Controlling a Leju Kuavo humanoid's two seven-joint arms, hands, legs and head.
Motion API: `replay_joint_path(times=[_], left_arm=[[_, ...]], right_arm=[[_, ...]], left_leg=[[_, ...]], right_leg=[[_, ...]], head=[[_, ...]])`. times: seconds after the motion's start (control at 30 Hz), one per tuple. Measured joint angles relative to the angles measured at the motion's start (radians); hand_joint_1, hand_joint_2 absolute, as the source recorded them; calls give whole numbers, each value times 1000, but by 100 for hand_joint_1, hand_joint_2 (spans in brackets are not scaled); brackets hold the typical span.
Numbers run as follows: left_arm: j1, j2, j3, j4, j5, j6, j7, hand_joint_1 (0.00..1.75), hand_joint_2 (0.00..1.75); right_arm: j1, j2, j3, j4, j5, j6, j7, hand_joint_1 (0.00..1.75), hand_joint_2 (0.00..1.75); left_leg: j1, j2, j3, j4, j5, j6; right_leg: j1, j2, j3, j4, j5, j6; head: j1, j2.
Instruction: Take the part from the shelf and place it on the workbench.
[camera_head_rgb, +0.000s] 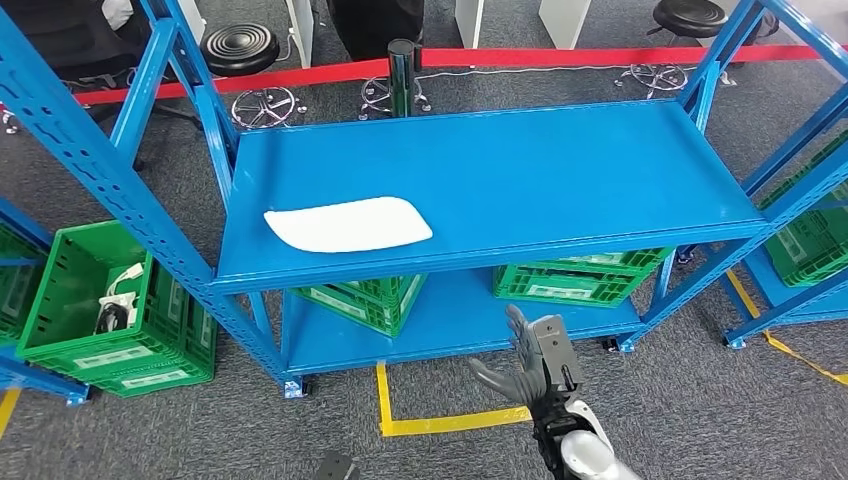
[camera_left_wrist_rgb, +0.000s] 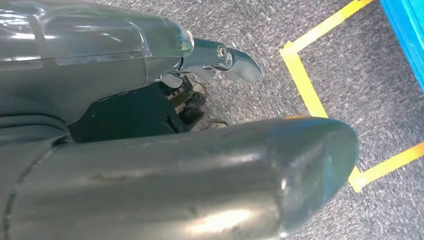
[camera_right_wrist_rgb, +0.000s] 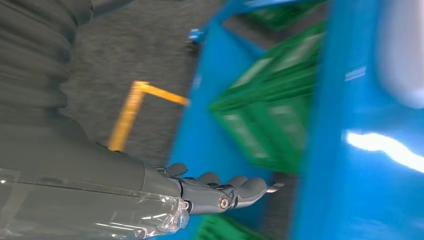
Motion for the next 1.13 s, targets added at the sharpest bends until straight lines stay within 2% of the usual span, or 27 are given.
replay_joint_path(times=[0.13,0.53,0.67,0.9,1.03,1.13], left_arm=[[-1,1,0,0,-12,-5,3,0,0],[-7,6,0,0,-34,-8,24,0,0],[-8,7,0,0,-38,-10,59,0,175],[1,14,2,1,19,-41,145,0,175],[11,15,8,3,86,-47,233,0,175],[15,15,14,4,104,-50,265,0,175]], right_arm=[[-18,16,6,165,-51,20,-26,0,175],[-62,74,24,582,-90,-3,-6,0,175],[-53,93,22,705,-163,13,48,0,175],[-26,130,-18,848,-344,88,111,0,175],[-25,155,-38,896,-368,101,146,0,175],[-25,170,-45,921,-365,105,149,0,175]], left_leg=[[0,-3,0,0,0,0],[0,-7,1,0,0,0],[0,-13,2,0,0,0],[0,-9,3,0,-1,-1],[0,-5,3,0,-1,-1],[0,-4,4,0,-1,-1]], right_leg=[[0,-2,0,0,-1,1],[0,-4,1,0,-1,1],[0,-7,4,0,-3,3],[0,-8,4,0,-3,3],[0,-5,4,0,-3,3],[0,-4,5,0,-3,3]], head=[[0,0],[0,0],[0,0],[0,0],[0,0],[0,0]])
